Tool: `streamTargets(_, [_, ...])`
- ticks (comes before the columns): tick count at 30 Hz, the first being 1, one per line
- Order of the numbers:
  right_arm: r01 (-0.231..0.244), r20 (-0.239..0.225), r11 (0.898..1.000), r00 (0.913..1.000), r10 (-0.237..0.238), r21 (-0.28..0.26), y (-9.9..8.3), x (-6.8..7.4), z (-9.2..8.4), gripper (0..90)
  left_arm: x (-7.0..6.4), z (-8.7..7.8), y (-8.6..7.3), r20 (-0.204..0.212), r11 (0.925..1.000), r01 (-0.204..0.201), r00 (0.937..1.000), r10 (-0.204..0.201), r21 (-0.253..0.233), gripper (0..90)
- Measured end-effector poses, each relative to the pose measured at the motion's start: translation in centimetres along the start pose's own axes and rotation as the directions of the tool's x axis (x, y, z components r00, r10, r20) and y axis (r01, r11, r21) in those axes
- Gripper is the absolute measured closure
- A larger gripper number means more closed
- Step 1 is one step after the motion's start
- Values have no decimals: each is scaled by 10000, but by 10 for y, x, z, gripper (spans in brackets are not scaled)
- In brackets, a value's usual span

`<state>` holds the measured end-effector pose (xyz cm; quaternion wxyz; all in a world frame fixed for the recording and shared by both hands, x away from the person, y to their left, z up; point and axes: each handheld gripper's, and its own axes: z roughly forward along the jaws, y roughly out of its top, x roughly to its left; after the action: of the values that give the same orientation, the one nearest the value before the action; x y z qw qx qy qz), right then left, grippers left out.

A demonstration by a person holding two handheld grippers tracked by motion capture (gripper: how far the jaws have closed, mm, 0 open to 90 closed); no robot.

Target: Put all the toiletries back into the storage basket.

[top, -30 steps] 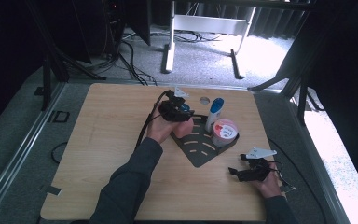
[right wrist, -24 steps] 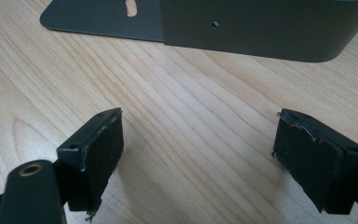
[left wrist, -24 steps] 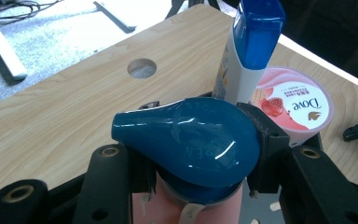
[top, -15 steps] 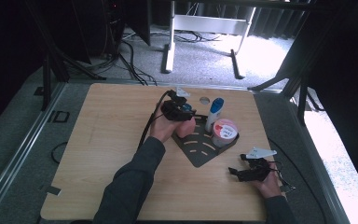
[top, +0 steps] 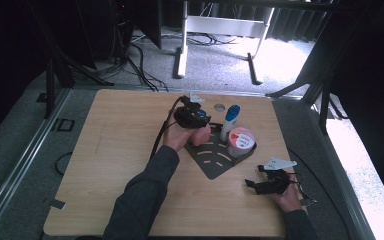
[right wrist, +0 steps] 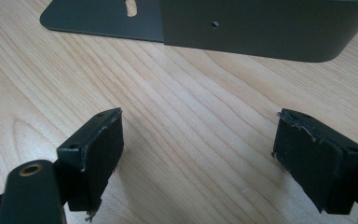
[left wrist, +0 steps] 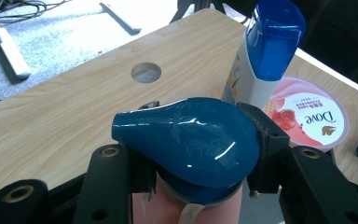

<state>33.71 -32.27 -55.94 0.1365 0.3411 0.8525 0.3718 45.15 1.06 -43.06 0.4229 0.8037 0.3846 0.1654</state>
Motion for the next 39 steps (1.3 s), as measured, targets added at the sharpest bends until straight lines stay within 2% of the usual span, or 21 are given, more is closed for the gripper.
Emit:
streamTargets(10, [-20,-16,10000,10000,20,-6,0,0,0,158,-2,11,2,-95,10000,14,10000,-13,68,529])
streamTargets(20, [-24,-26,10000,10000,24,0,0,0,0,158,-7,20,12,-149,9999,-120,9998,120,-13,529])
streamTargets(39, [-30,-33,10000,10000,30,-1,0,0,0,157,-4,44,12,-174,9995,185,9997,-180,251,529])
